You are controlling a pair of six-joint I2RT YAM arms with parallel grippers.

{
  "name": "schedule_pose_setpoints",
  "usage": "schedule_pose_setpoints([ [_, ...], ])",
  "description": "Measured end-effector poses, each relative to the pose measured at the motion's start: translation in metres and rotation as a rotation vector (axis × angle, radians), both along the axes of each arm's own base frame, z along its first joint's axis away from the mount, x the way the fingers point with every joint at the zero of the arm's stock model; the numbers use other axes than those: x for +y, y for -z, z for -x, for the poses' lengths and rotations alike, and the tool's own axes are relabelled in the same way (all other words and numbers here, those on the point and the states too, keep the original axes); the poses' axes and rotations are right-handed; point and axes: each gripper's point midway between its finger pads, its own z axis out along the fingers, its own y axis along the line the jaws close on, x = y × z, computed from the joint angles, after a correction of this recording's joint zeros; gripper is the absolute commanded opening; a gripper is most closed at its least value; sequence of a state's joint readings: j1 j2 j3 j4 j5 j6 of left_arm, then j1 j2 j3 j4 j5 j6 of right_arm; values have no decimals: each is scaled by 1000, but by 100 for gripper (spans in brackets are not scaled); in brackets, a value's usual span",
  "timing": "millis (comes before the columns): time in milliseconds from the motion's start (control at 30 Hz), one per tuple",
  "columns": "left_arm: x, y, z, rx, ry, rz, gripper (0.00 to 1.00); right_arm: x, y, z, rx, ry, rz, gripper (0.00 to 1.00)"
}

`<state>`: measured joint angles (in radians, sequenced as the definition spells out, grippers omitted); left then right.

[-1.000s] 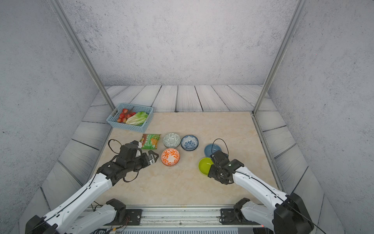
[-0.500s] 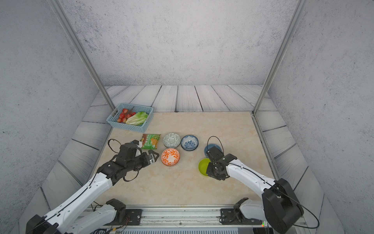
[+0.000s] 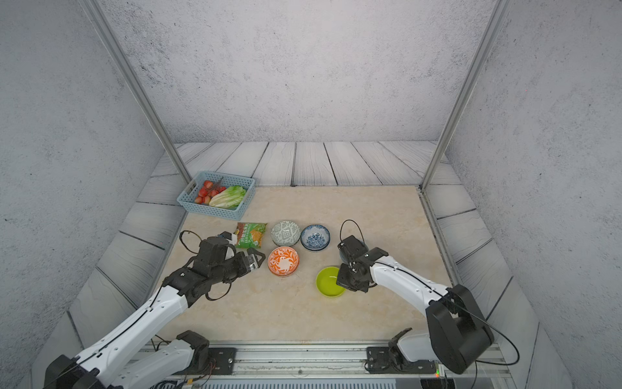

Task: Stack the bowls
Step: Move the bowl to the center of the board.

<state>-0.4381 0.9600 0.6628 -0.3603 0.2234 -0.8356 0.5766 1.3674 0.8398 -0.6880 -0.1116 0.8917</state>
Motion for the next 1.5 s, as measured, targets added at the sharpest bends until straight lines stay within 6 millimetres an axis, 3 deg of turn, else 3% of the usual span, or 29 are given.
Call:
schedule_pose_setpoints([
  [200,-1,2,-1,8,2,4,97,16,-11,-19,-17,-22,-25,0],
  [333,-2,3,-2,10,6,8,98,26,-7,-29,-13,-37,-37,0],
  [533,-3,1,-5,6,8,23,98,33,4,-33,12,-45,-50,0],
  [1133,-7,9,-12,28,15,50,98,50,6,-53,-8,-61,-75,0],
  [1500,-6,9,-12,34,10,59,98,48,4,-59,-24,-86,-47,28],
])
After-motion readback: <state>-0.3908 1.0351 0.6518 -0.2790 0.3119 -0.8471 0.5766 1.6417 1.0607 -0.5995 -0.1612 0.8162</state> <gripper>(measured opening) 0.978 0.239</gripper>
